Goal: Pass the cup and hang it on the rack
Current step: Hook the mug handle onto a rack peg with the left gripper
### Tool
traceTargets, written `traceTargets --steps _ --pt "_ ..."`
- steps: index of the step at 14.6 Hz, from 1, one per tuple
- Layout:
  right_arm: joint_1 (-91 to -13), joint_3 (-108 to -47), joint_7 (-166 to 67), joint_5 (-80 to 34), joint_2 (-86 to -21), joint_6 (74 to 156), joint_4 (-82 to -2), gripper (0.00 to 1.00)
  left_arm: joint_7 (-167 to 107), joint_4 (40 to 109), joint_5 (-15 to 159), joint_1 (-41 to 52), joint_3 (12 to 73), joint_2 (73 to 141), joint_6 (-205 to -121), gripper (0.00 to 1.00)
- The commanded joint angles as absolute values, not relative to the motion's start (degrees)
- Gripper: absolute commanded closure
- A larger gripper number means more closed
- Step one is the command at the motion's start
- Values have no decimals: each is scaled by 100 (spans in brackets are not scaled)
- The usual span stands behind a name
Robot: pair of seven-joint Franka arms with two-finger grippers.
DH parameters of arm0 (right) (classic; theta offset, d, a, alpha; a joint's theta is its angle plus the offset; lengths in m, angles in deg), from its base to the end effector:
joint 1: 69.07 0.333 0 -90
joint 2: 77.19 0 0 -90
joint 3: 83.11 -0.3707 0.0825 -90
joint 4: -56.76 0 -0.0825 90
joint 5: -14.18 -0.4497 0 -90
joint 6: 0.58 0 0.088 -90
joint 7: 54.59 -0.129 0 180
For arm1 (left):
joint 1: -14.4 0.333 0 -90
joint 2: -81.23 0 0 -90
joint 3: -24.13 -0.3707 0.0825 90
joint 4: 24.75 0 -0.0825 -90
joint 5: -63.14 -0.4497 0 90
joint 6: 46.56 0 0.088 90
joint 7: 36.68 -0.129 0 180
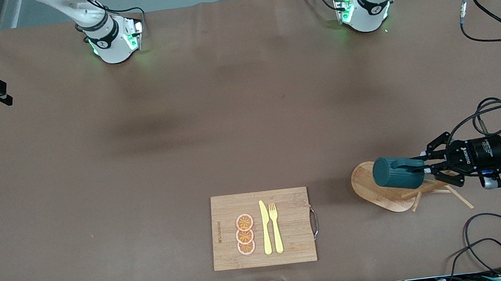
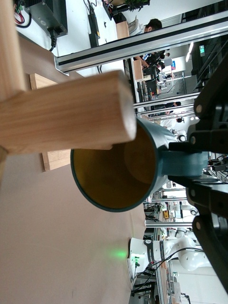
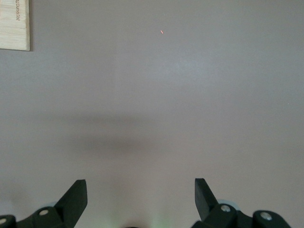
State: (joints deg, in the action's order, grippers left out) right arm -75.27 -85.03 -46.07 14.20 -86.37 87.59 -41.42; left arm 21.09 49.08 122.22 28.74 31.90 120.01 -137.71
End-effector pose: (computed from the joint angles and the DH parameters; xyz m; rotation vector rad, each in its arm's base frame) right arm 0.5552 -0.0400 0.6721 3.1354 0.1153 -0.0237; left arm 0.8083 0.0118 0.3911 1.6384 1.3467 -0.9254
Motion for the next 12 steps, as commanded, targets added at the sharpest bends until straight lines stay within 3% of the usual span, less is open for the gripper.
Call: traceTargets --steps 1,12 --pt "-7566 -8548 -4668 1454 -8598 8687 -4062 0 2080 4847 12185 2934 3195 12017 -13727 100" --pt "-7548 -8557 -5046 1418 -8589 8652 -4071 0 2053 4847 12202 3127 3204 12131 -13691 100"
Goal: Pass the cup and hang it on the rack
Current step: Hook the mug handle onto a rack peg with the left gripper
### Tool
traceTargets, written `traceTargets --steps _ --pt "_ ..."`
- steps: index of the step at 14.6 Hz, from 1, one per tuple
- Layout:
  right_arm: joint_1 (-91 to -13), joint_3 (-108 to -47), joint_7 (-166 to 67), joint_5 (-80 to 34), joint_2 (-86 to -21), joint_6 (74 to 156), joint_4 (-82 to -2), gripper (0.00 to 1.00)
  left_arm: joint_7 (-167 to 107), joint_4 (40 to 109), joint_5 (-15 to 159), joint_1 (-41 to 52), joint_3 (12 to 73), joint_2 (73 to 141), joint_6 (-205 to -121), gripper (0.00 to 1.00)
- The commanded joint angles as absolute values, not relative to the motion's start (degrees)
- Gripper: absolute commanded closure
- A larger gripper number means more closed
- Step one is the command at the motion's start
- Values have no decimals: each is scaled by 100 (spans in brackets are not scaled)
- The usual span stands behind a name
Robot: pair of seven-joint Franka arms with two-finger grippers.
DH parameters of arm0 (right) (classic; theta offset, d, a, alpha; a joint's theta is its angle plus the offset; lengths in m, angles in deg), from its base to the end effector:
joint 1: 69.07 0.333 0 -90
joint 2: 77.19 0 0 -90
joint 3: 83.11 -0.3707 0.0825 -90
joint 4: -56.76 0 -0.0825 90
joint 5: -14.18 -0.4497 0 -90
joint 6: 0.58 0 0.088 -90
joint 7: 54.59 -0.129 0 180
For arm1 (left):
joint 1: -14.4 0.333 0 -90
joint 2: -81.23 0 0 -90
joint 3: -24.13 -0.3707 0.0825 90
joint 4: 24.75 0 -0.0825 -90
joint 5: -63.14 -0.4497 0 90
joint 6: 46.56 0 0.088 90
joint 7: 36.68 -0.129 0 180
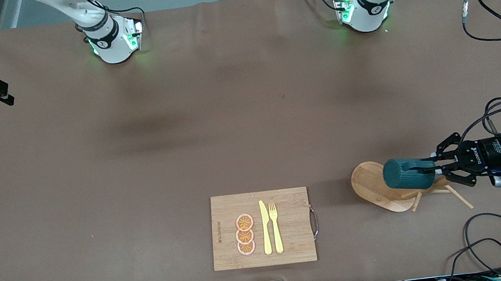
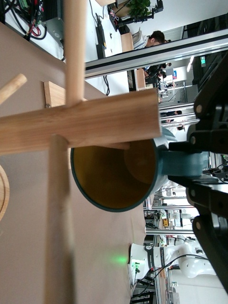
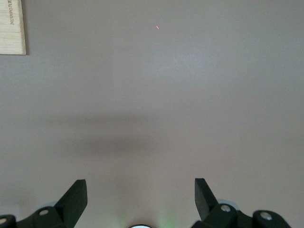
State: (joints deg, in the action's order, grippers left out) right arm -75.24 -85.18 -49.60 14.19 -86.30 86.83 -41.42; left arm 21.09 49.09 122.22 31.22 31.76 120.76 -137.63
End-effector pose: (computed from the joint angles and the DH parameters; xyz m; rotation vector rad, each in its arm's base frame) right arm 0.5540 -0.0381 0.6703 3.1376 0.0235 -0.0462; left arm 0.8075 0.0482 0.3804 1.5968 1.3848 -0.9136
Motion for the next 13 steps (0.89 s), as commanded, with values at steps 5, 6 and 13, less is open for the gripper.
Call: traceTargets --steps 5,6,13 --pt "-7566 -8557 -5046 1418 -8598 8617 -4062 0 1939 4847 12202 3180 3204 12175 -13692 100" --pt "-7566 -8557 -5038 1418 -8598 8617 -4062 0 1939 4847 12202 3180 3195 12193 -13692 100" --pt "-7601 -8548 -4985 1418 -8589 8626 -4062 0 1921 4829 12202 3233 3195 12263 -13735 98"
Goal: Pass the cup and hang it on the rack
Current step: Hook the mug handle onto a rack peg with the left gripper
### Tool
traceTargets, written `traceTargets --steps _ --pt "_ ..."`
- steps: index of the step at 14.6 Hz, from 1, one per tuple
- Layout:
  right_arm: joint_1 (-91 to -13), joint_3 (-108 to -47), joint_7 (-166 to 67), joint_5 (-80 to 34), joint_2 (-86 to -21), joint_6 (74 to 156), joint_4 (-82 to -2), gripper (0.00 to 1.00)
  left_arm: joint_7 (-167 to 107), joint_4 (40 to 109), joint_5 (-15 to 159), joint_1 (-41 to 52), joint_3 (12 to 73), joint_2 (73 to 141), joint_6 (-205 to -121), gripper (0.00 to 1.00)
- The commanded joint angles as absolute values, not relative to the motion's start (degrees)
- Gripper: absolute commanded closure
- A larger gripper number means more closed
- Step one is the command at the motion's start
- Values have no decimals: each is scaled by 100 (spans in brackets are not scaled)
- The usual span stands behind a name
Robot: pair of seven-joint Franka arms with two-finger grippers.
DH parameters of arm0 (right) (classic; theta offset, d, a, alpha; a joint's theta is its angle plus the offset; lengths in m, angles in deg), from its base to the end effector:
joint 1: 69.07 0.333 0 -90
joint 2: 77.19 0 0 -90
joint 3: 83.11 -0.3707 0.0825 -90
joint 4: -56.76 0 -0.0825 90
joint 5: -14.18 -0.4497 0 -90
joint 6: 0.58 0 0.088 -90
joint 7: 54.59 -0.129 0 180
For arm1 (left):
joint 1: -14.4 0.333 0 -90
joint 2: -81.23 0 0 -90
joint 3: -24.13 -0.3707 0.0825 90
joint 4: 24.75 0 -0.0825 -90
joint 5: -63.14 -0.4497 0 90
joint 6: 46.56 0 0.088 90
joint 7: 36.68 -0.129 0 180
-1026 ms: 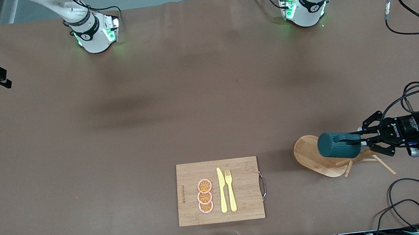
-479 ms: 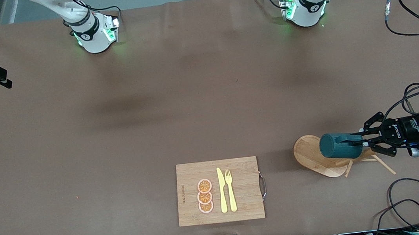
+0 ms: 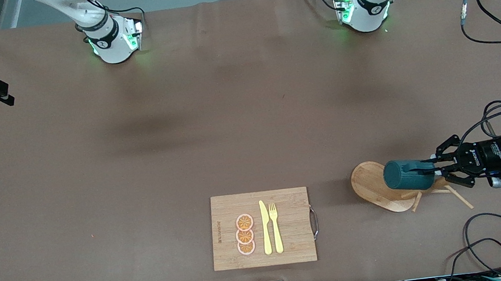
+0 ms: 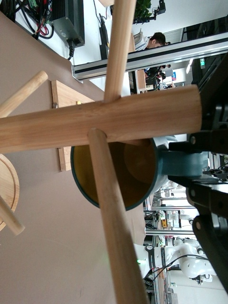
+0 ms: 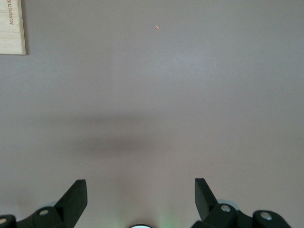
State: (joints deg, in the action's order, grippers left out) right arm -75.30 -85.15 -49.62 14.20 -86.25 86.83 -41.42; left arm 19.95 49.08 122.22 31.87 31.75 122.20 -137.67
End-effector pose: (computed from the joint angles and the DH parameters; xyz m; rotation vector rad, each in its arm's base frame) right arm 0.5543 -0.0390 0.6698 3.1376 0.0205 -0.0476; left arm 0.8079 0.0579 0.3607 1.5867 1.3866 -0.9202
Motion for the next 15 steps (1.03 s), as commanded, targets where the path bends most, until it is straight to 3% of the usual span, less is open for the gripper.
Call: traceTargets --steps 1,7,9,10,11,15 --pt "-7610 -8539 -4967 1418 -8589 8635 -4062 0 1921 4829 12211 3268 3204 12281 -13735 98" --pt "-7583 -8548 -4967 1462 -8580 8643 -4071 0 1939 4820 12211 3277 3204 12281 -13806 90" --pt "-7601 -8548 -4958 1471 -8571 8635 -4062 0 1930 4820 12211 3268 3204 12272 -13849 54" --pt "-7592 -8548 -4958 1471 -8571 8609 -4071 0 1930 4820 12211 3233 3204 12255 -13893 31" --pt "-7584 -8548 -4967 1471 -8571 8556 -4079 0 1930 4812 12211 3224 3204 12237 -13894 0" --pt "-7540 -8557 -4976 1462 -8554 8547 -4080 0 1965 4812 12168 3198 3221 12054 -13885 0"
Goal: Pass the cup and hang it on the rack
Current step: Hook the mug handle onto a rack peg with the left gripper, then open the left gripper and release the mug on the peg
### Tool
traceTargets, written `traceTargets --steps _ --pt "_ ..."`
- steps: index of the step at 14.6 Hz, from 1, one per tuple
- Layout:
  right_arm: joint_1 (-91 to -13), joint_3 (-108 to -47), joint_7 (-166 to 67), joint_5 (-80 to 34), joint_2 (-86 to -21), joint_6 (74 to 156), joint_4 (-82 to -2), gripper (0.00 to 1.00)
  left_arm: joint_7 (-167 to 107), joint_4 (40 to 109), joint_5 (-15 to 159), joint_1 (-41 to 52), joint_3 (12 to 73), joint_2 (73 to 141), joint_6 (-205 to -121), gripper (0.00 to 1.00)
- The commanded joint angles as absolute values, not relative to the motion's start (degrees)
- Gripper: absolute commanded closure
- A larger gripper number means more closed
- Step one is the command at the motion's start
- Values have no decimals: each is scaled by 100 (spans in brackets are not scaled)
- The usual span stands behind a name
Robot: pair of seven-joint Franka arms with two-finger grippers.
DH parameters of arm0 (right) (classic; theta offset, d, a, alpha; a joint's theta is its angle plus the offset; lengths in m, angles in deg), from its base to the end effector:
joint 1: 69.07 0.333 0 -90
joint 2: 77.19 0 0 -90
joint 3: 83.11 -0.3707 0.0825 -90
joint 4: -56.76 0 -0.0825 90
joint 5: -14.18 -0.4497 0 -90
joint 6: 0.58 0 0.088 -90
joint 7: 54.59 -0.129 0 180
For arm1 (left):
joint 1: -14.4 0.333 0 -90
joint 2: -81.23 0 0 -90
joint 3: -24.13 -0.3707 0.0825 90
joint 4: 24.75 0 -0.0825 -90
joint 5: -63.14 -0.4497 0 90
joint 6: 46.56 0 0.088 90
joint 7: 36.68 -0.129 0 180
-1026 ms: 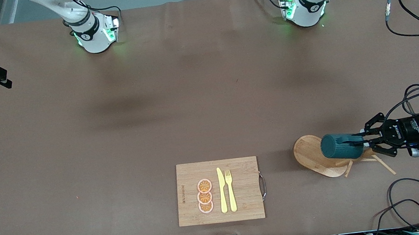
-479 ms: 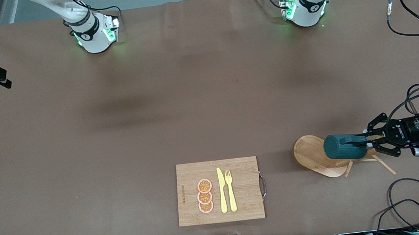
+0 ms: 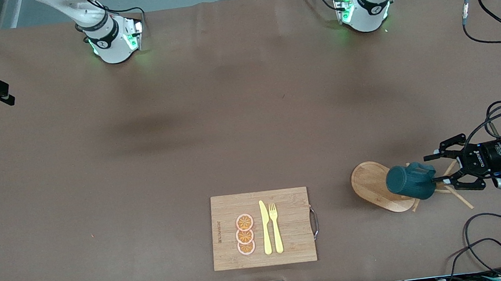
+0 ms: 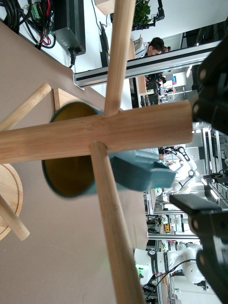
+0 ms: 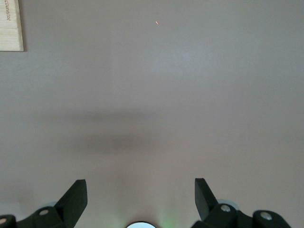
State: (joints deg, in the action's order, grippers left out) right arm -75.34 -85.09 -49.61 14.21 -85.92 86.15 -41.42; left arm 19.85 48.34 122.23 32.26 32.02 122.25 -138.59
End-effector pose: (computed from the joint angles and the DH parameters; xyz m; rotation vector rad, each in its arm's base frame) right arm 0.5545 -0.0401 0.6657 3.1387 0.0180 -0.0751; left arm 0.8120 0.0634 0.3668 1.5824 1.3882 -0.8883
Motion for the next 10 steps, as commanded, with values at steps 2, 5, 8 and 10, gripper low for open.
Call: traceTargets --steps 2,5,8,10 --pt "-7522 -8566 -4976 1462 -8562 8529 -4088 0 1930 4812 11652 3154 3353 11781 -13867 0" --pt "-7539 -8566 -4967 1471 -8562 8485 -4088 0 1992 4820 10957 3110 3573 11543 -13841 0" --pt "-7540 -8566 -4976 1471 -8562 8485 -4088 0 1983 4829 10290 3040 3783 11385 -13815 0" --pt "-7531 -8566 -4976 1471 -8562 8485 -4088 0 1939 4829 9499 3031 4108 11236 -13692 0"
